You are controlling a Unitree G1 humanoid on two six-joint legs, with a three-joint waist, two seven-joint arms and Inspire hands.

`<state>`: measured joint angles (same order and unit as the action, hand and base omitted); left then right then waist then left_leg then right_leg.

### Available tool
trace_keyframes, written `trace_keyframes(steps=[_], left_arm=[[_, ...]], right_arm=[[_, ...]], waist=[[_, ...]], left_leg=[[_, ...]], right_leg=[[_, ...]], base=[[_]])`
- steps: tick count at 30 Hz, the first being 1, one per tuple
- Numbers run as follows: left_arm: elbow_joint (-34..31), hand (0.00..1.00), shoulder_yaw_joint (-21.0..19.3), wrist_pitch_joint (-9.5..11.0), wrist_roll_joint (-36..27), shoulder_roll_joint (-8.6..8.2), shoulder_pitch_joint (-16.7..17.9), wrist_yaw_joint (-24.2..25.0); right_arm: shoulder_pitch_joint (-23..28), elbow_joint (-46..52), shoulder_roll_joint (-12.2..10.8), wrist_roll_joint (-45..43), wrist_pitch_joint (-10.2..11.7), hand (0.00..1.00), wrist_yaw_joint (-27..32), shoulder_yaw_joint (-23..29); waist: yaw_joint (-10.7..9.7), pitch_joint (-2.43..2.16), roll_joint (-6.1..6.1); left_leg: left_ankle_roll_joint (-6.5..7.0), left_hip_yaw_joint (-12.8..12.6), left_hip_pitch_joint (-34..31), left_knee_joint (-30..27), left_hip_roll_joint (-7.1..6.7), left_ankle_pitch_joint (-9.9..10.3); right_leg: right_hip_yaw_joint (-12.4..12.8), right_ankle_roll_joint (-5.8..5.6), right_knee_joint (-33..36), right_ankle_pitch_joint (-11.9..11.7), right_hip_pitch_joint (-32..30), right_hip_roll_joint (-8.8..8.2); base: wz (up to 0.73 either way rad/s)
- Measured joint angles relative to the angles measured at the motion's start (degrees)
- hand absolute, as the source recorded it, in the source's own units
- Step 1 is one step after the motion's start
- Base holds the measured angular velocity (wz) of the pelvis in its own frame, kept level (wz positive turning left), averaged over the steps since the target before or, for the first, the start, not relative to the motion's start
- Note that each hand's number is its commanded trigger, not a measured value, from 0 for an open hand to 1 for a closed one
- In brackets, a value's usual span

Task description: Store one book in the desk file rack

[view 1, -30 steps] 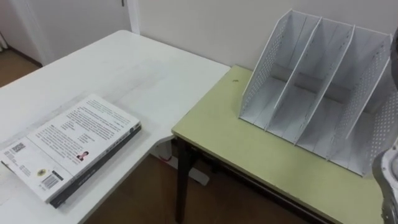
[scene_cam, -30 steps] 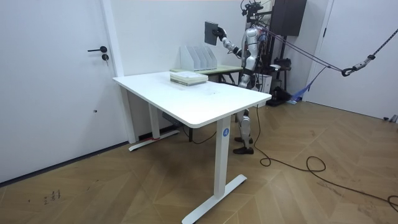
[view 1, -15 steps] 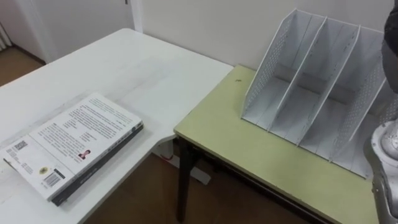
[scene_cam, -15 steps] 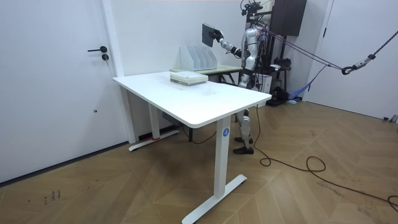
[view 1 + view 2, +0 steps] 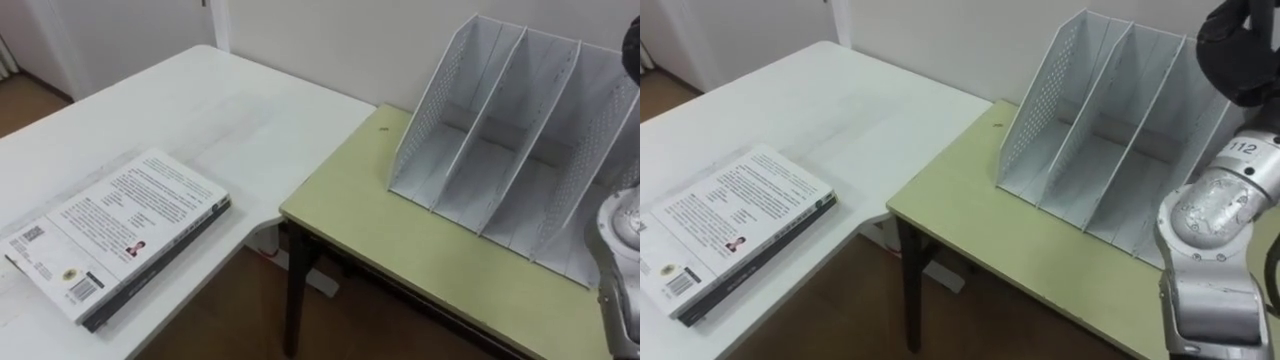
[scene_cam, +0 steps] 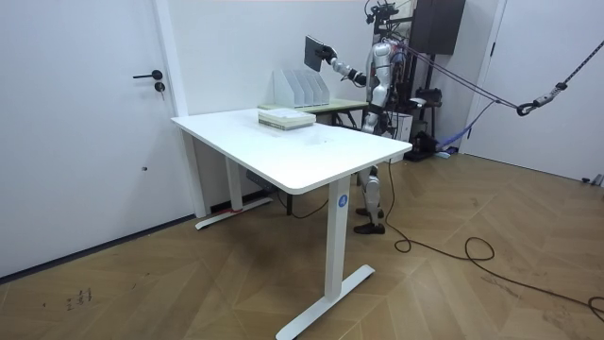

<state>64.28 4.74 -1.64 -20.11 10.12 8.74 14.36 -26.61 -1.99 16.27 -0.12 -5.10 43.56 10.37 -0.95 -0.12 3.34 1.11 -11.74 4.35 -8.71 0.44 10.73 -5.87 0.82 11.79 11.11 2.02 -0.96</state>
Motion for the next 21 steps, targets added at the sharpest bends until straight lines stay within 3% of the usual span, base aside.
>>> trace_keyframes(steps=[4, 13, 21], left_arm=[[-0.1, 0.0, 0.0, -0.9, 0.0, 0.0, -0.2, 0.0], [-0.2, 0.0, 0.0, -1.0, 0.0, 0.0, -0.2, 0.0], [-0.3, 0.0, 0.4, -1.5, -0.1, -0.02, -0.7, 0.0]], right_arm=[[-0.9, -1.2, 1.4, 2.5, -1.3, 1.0, 0.0, -0.1], [-0.9, -1.8, 1.6, 5.0, -2.5, 1.0, -0.1, -0.1], [-2.3, -1.9, 1.6, 6.4, -2.6, 1.0, 0.6, -0.1]], waist=[[0.1, -0.04, -0.06], [0.2, -0.08, -0.13], [1.5, -0.05, -0.03]], left_leg=[[-0.07, 0.5, -0.2, -0.1, 0.04, 0.0], [-0.1, 0.8, -0.6, -0.6, 0.1, -0.1], [-0.14, 0.7, -0.6, -0.8, 0.11, -0.1]], right_leg=[[-0.6, 0.03, 0.0, 0.0, 0.0, -0.01], [-0.9, 0.18, 0.0, -0.2, 0.0, 0.01], [-1.0, 0.19, 0.2, -0.3, -0.1, -0.02]], base=[[0.06], [0.0], [0.0]])
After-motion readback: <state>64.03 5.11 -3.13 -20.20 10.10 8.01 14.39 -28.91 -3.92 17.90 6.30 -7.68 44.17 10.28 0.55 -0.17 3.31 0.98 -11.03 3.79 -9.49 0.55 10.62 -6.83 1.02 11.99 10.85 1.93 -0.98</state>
